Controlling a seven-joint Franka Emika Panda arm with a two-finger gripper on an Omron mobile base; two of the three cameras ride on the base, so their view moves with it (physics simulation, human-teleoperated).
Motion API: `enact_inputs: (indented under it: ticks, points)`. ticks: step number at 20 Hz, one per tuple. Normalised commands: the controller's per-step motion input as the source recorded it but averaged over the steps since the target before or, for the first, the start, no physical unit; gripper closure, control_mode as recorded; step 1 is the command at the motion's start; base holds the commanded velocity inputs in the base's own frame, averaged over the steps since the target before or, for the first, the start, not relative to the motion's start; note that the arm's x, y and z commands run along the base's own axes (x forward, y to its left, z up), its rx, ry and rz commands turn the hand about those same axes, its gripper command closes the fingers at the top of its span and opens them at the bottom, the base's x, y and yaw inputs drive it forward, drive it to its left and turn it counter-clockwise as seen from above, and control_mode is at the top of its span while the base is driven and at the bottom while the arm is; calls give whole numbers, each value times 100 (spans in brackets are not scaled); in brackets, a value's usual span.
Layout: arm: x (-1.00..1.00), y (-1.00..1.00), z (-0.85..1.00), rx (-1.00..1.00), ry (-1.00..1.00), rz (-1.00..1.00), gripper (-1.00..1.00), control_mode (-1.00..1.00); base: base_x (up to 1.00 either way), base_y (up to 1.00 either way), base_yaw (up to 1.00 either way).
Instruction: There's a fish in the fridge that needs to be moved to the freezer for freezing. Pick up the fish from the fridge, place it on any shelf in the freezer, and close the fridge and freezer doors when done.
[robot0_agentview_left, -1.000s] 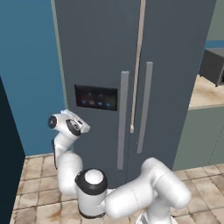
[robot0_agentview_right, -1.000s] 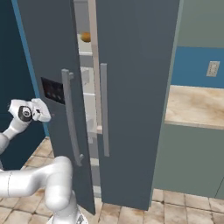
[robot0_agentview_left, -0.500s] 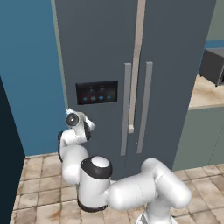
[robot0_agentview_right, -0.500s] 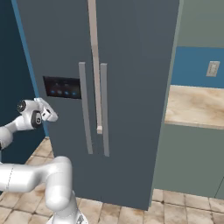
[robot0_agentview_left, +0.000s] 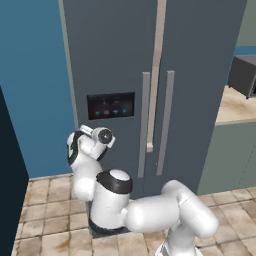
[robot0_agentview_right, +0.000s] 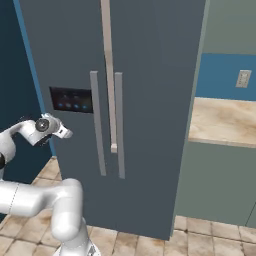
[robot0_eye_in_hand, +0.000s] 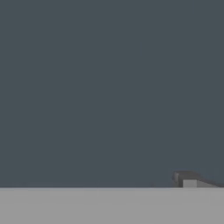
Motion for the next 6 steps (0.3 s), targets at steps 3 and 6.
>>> enact_inputs:
  ticks: [3, 6]
  points:
    - [44, -95, 53, 22, 0, 24, -100, -100, 0, 0, 0]
    - [10, -89, 66, 18, -9, 17, -100, -100, 0, 0, 0]
